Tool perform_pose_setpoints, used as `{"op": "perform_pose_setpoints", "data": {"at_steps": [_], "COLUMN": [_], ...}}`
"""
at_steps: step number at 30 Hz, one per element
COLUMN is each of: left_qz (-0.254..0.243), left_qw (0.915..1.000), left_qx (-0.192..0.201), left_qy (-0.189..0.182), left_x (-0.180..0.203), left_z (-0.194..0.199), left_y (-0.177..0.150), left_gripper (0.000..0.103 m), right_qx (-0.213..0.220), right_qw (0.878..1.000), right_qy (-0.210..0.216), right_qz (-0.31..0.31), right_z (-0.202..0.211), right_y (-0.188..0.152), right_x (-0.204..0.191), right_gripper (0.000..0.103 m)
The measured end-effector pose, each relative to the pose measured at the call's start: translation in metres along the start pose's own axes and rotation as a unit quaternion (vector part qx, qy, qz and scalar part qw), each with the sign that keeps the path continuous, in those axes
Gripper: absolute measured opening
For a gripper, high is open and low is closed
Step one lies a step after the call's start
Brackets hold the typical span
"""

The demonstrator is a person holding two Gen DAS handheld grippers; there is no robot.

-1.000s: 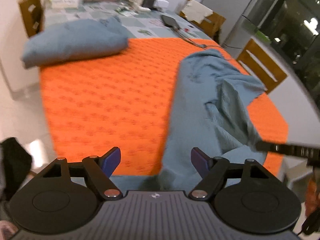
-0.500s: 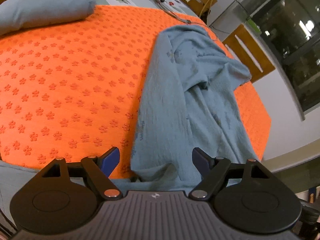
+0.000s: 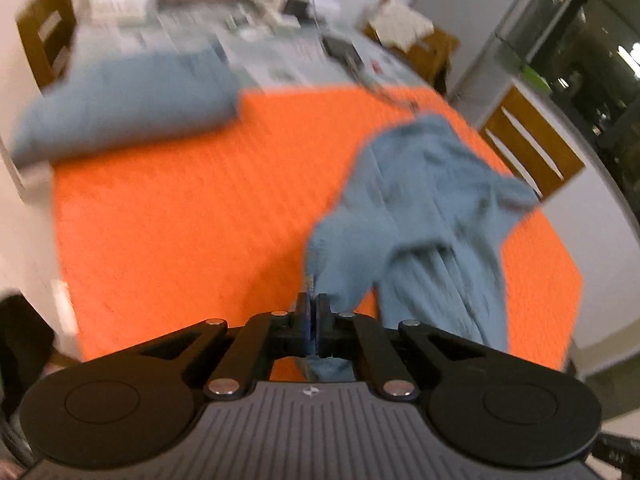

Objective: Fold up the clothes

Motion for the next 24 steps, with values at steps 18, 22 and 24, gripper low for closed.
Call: {"op": "perform_pose_setpoints", "data": {"at_steps": [18, 22, 24], "left_qz": [-0.017, 0.006, 0.014], "left_qw": [0.9865, 0.9860, 0.9871], "left_qx": [0.070, 0.083, 0.082], "left_qy": [0.147, 0.145, 0.137], "left_x": [-0.088, -0.090, -0.086], "left_z": [-0.006, 0.007, 0.014], "left_y": [0.103, 0.094, 0.089], "left_gripper": [0.018, 0.044, 0.047], "right_qx": [-0.003, 0.000, 0.002], "right_qw": [0.999, 0.998, 0.997], "right_qy": [0.002, -0.005, -0.008], "right_qz": [0.046, 0.065, 0.078], "right_z": [-0.010, -0.012, -0.015], "right_y": [0.021, 0.041, 0.057], "right_x": [-0.009, -0.001, 0.008], "right_gripper": [0.003, 0.004, 0.004]}}
Point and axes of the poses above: each gripper's, at about its wrist camera, not at the fingertips, and z roughly against the way its jaws point, x to its right, y to its top, the point moved 8 cm from there along -z, roughly the way its jaws point, and after that the axes turned 2 degrees about -z, right-handed, at the moved point
